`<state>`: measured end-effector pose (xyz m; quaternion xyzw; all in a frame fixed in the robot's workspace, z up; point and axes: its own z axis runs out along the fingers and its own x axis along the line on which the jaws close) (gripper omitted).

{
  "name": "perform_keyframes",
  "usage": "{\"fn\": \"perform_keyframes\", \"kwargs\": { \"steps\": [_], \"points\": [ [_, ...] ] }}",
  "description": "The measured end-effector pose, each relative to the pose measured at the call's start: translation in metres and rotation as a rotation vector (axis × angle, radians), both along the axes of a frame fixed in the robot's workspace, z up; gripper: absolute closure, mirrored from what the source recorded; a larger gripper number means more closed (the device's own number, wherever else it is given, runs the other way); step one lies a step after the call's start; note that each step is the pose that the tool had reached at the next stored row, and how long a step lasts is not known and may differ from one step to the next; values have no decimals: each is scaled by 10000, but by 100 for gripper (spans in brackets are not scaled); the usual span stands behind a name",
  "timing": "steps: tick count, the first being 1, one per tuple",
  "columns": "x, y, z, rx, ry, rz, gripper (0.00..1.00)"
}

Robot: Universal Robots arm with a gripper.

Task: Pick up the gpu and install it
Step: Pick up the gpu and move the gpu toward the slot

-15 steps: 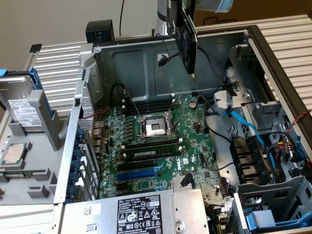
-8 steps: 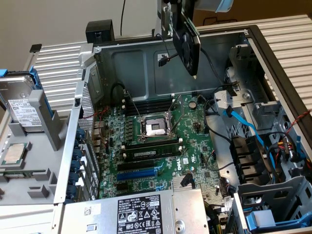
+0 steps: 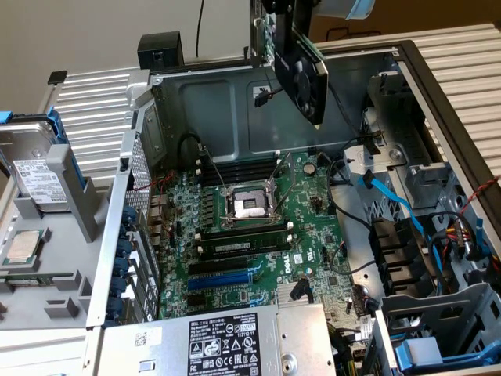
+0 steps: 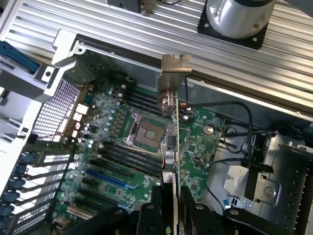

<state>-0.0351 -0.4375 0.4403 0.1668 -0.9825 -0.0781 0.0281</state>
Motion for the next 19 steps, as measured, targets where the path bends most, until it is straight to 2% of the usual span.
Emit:
{"fn": "perform_keyframes", "kwargs": {
  "steps": [19],
  "points": [
    [31, 0, -119, -1, 0, 3295, 74]
  ]
}}
